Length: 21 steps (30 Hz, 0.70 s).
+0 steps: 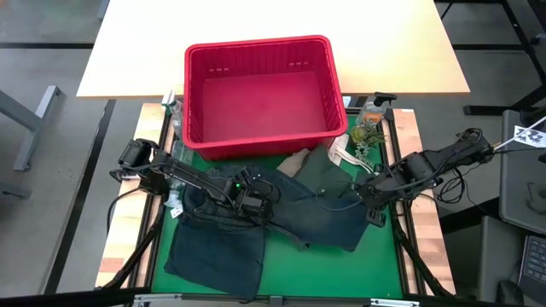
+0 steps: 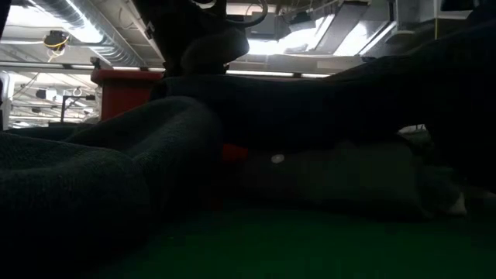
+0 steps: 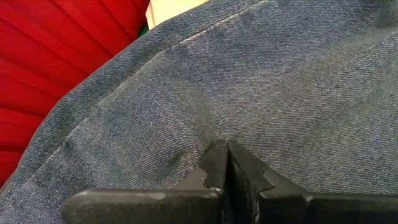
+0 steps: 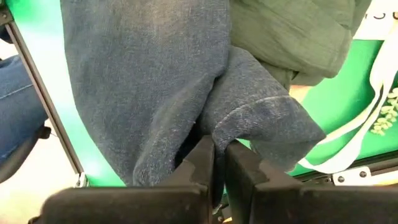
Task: Fold laundry
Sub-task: Fold the dark blue pants
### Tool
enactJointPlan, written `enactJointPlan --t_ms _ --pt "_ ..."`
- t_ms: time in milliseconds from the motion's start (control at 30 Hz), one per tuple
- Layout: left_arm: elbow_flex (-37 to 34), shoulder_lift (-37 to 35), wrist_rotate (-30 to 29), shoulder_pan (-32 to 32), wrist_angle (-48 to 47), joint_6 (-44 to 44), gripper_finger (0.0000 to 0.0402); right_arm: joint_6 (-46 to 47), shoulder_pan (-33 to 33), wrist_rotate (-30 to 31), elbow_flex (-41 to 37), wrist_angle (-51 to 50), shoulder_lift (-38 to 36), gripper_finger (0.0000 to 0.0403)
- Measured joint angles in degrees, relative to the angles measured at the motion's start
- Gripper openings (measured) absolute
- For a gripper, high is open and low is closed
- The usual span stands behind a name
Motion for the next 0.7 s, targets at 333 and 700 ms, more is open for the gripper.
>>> enactJointPlan --t_ms 333,700 --pt "0.0 0.0 0.0 0.0 0.0 0.0 0.0004 -0.1 0.0 5.4 0.0 -1.8 0.0 0.0141" --pt "0.0 0.0 0.0 0.0 0.1 0.0 0.0004 -2.7 0.0 5.8 -9.2 -5.9 0.1 0.0199"
